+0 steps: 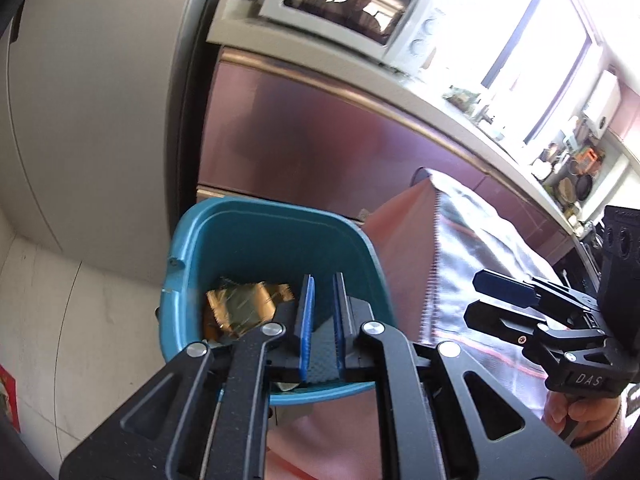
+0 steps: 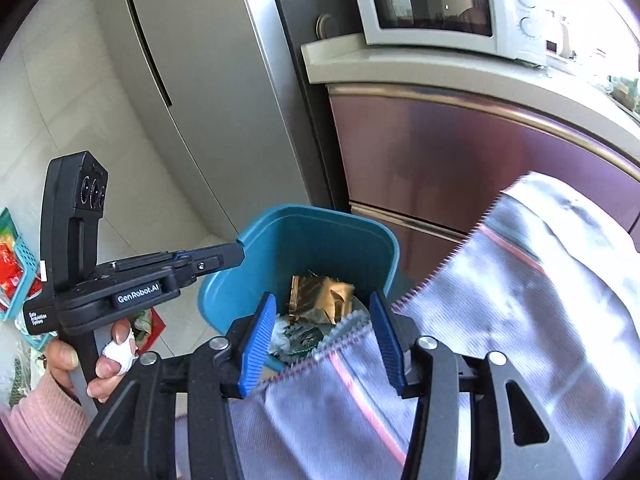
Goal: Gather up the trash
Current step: 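Move both open tools back over the remaining peel and gold wrapper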
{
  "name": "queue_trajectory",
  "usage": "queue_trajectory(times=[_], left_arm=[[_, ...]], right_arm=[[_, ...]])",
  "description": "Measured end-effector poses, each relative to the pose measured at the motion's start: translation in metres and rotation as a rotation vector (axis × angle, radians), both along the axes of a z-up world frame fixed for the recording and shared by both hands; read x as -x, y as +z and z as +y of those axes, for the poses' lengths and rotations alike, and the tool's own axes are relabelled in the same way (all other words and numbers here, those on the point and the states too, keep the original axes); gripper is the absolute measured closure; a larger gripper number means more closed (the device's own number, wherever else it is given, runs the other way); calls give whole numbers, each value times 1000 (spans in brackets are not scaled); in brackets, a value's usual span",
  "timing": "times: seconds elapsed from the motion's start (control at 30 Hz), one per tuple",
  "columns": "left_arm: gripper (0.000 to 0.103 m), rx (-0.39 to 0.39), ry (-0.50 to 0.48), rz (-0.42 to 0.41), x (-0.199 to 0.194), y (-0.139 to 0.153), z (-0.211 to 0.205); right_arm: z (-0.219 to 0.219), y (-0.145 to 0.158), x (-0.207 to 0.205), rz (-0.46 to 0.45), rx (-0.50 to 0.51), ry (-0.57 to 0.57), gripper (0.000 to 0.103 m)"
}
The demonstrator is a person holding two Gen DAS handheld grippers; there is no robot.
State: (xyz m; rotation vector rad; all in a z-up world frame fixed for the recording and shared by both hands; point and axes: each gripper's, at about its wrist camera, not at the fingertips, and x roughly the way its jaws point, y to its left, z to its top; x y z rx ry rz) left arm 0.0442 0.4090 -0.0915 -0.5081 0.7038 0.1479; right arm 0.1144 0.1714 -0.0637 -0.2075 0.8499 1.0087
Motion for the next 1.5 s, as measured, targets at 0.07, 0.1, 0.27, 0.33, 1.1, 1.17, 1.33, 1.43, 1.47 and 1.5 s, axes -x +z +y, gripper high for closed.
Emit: queue_trajectory(times=[0.07,0.1,0.27,0.33,1.1,1.17,1.33,1.43,1.47,1.5], left_arm=[[88,-1,-32,-35,4,11,-11],[86,-2,-50,-54,7,17,-17],[77,-20,-189,-138,14,40,-65],[73,-31,-251,-160,14,46,-89],[60,-147,-589,-131,1,39,-303],[60,-154,-598,-131,1,40,-309],[59,-152,-614,-120,-4,39,-321],[59,-149,-629,-115,-8,38,-328],[59,-147,-636,-114,-9,38,-331],[59,-146,-645,-112,-10,37,-334]], right_arm=[[-21,8,6,0,-24,-11,52],[-31,12,9,-2,-40,-16,52],[-94,30,18,-21,-102,-77,48],[-118,35,23,-29,-116,-111,48],[-298,13,51,-14,-182,-463,46],[-304,12,52,-14,-185,-474,46],[-321,11,55,-18,-190,-506,46],[-333,10,57,-20,-189,-532,46],[-338,10,57,-21,-189,-546,46],[-344,9,57,-21,-189,-561,46]])
